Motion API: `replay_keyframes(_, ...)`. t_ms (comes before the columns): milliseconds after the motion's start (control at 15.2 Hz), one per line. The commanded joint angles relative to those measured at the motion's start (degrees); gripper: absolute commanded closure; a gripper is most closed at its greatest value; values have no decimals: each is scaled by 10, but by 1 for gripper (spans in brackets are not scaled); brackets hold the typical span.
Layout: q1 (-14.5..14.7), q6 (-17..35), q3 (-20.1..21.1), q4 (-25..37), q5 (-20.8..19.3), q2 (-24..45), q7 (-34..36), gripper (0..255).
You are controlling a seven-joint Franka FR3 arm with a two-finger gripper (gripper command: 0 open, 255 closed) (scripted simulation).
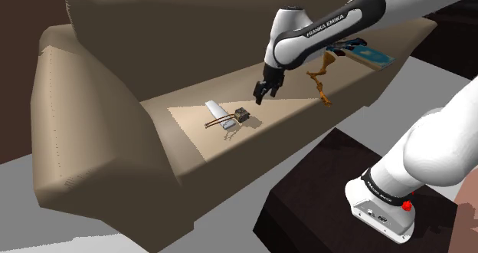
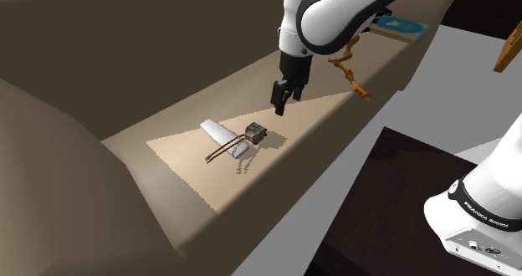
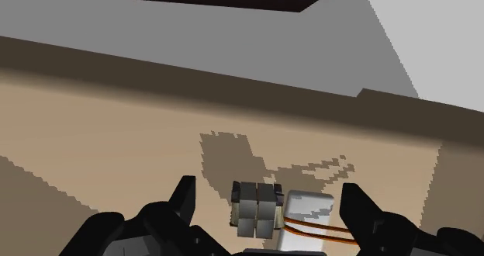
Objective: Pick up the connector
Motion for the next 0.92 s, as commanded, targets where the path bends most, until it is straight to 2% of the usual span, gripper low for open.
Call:
replay_keyframes(0, 2, 32, 2, 17, -1, 45, 5, 0)
replay_keyframes(594, 12, 126, 2, 136, -9, 246, 22, 0)
replay_keyframes(858, 12, 150, 2, 138, -9, 272, 20, 0)
